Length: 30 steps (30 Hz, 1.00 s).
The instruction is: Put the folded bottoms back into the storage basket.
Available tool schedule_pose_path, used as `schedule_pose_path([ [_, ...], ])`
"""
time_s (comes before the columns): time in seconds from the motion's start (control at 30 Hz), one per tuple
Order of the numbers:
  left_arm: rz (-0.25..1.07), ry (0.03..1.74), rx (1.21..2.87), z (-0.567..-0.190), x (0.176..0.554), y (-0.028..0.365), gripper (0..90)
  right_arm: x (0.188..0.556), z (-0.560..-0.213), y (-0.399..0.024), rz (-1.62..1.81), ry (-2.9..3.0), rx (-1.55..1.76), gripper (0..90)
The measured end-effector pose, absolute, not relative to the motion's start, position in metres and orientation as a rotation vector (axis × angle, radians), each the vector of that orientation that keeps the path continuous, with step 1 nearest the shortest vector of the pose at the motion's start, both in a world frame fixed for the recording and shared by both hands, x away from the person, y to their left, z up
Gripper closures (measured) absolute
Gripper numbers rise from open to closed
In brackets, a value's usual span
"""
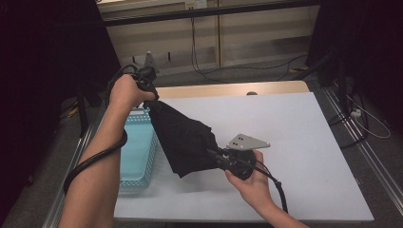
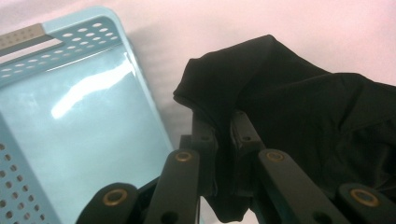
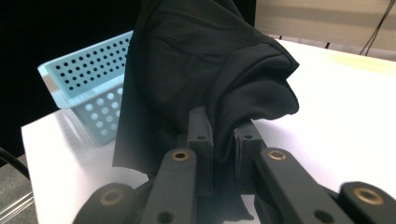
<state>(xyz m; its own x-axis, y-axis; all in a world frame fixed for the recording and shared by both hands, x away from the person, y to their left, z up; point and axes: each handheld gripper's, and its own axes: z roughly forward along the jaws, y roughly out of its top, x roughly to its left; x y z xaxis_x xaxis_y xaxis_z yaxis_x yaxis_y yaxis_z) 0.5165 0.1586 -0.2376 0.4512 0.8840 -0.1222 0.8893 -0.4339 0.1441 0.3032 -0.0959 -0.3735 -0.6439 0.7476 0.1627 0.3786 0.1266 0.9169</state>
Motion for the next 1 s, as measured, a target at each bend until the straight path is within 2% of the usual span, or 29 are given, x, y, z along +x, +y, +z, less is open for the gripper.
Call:
schedule_pose_path([
  [0.67,0.025,1.563,2.500,-0.187,0.517,0.186,83.3,0.307,-0.352,-0.062,1.628,2.030,1.015,80.9],
  [1.0,0.035,1.580,2.489,-0.178,0.515,0.201,83.3,0.309,-0.349,-0.045,1.640,2.038,0.976,80.9],
])
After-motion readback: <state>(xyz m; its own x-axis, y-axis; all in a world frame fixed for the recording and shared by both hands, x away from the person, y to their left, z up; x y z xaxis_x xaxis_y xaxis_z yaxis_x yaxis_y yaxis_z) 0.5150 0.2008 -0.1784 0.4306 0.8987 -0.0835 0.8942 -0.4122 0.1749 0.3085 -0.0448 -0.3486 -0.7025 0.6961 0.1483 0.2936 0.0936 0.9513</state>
